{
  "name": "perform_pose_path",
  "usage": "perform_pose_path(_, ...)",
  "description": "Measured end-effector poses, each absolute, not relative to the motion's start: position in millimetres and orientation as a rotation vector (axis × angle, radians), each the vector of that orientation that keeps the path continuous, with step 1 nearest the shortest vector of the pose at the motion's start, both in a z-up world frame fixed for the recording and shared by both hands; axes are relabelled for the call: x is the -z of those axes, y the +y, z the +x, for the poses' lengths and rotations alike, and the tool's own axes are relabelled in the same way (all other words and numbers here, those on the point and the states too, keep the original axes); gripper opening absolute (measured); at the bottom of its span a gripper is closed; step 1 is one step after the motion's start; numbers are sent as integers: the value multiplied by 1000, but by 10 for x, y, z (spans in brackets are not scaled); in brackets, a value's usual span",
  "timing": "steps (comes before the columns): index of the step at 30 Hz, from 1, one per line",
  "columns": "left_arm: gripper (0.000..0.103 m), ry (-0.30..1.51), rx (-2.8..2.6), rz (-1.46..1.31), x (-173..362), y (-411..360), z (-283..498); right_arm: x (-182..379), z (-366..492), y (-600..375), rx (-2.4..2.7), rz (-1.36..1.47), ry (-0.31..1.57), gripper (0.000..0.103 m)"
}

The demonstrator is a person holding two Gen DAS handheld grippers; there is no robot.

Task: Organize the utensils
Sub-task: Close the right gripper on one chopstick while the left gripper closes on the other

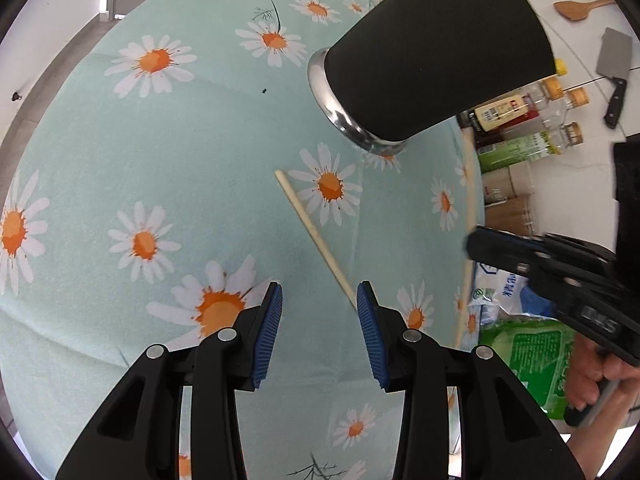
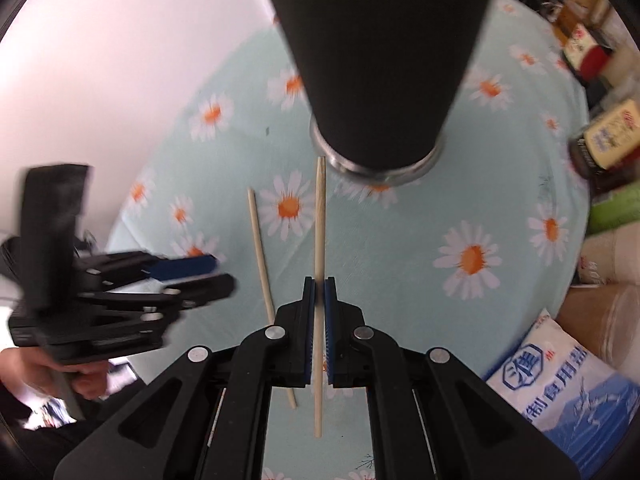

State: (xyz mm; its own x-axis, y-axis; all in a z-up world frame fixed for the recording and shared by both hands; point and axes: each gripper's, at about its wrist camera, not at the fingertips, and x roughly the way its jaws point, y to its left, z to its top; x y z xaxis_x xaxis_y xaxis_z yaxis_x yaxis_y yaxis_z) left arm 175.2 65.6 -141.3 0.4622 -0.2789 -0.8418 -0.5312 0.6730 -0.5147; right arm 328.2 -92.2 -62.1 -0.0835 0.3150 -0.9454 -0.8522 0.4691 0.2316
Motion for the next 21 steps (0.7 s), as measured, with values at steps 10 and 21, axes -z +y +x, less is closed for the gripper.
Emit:
perform_pose_path(10, 37, 1254, -372, -851, 1383, 596, 2115, 386, 3267, -1343, -1077, -288, 1273, 5)
perform_pose_path(21, 30, 1391, -547, -647, 1403, 296, 2478, 480, 2994, -1534, -1147, -204, 1229, 5)
